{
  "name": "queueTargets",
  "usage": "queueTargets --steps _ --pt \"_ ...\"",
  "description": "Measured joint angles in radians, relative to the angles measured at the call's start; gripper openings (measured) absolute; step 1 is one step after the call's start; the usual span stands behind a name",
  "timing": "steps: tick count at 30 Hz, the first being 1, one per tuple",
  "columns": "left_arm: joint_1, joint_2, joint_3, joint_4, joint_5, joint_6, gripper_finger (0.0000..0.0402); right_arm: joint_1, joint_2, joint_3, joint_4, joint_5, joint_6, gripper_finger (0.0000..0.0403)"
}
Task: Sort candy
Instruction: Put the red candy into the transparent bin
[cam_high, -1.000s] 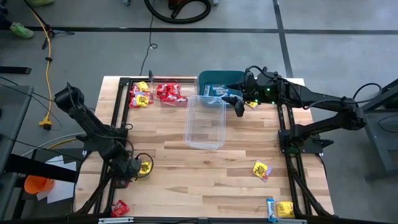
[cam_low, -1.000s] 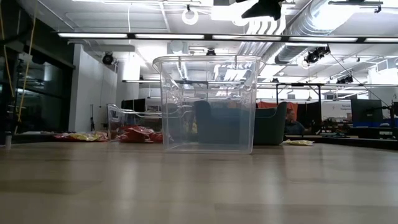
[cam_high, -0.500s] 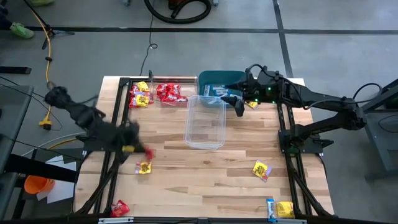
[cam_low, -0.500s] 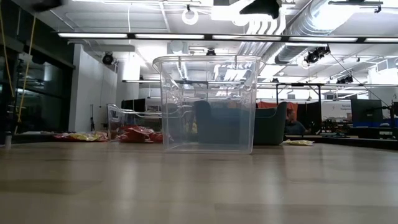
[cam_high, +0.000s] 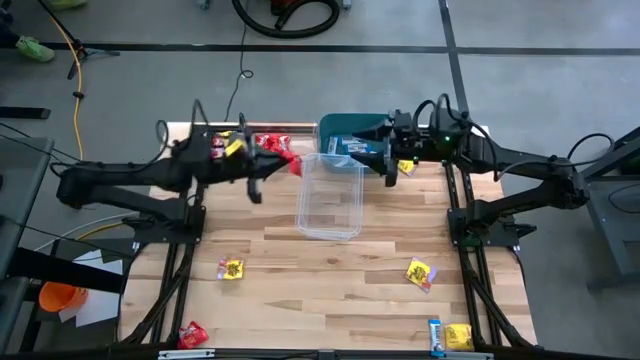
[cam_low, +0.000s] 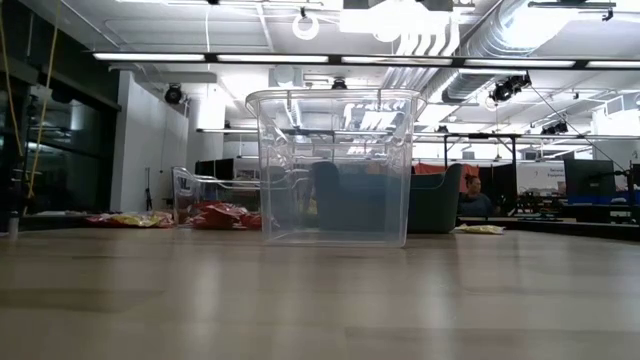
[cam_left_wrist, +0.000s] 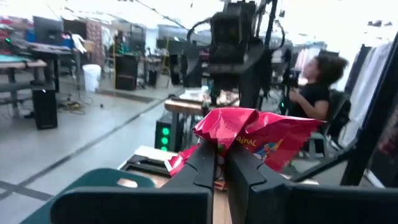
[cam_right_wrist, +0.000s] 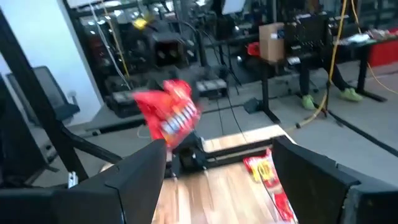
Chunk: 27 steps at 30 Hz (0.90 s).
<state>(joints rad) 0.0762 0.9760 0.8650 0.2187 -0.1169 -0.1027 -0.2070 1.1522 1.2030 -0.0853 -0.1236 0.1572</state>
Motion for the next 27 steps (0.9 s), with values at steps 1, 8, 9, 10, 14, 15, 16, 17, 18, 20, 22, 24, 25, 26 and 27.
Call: queueTargets --steps 1,8,9,10,14,15,16,17,18,20,22,24,25,26,27 --pt "0.019 0.019 0.0 0.008 0.029 0.0 0.0001 0.0 0.0 0.0 0.008 -0.001 0.0 0.0288" --pt "0.104 0.118 0.0 0.048 0.237 0.026 0.0 0.041 0.0 0.0 0.009 -0.133 0.002 0.0288" --pt "0.111 0.127 0.0 0.06 0.25 0.021 0.0 0.051 0.0 0.0 0.004 -0.133 0.001 0.0288" --pt "0.117 0.135 0.0 0.077 0.259 0.012 0.0 0.061 0.0 0.0 0.0 -0.122 0.0 0.0288" --pt "0.122 0.145 0.0 0.102 0.265 0.003 0.0 0.08 0.0 0.0 0.0 -0.094 -0.007 0.0288" --pt "0.121 0.145 0.0 0.102 0.265 0.003 0.0 0.08 0.0 0.0 0.0 -0.094 -0.007 0.0288" --pt "0.121 0.145 0.0 0.102 0.265 0.003 0.0 0.08 0.0 0.0 0.0 -0.094 -0.004 0.0288" --pt "0.121 0.144 0.0 0.101 0.265 0.003 0.0 0.08 0.0 0.0 0.0 -0.093 -0.001 0.0288" --pt "0.121 0.14 0.0 0.1 0.265 0.003 0.0 0.08 0.0 0.0 0.0 -0.093 -0.001 0.0288" --pt "0.121 0.137 0.001 0.104 0.265 0.008 0.0 0.076 0.0 0.0 0.0 -0.093 -0.001 0.0288" --pt "0.121 0.136 0.001 0.1 0.265 0.007 0.0 0.076 0.0 0.0 0.0 -0.093 -0.001 0.0288" --pt "0.121 0.134 0.004 0.096 0.263 0.021 0.0 0.076 0.0 0.0 0.0 -0.085 -0.005 0.0288" --pt "0.125 0.134 0.014 0.089 0.262 0.043 0.0 0.076 0.0 0.0 0.0 -0.078 -0.007 0.0288" --pt "0.135 0.134 0.029 0.075 0.257 0.063 0.0 0.076 0.0 0.0 0.0 -0.065 -0.008 0.0288" --pt "0.153 0.134 0.051 0.05 0.241 0.078 0.0 0.076 0.0 0.0 0.0 -0.051 -0.008 0.0288"
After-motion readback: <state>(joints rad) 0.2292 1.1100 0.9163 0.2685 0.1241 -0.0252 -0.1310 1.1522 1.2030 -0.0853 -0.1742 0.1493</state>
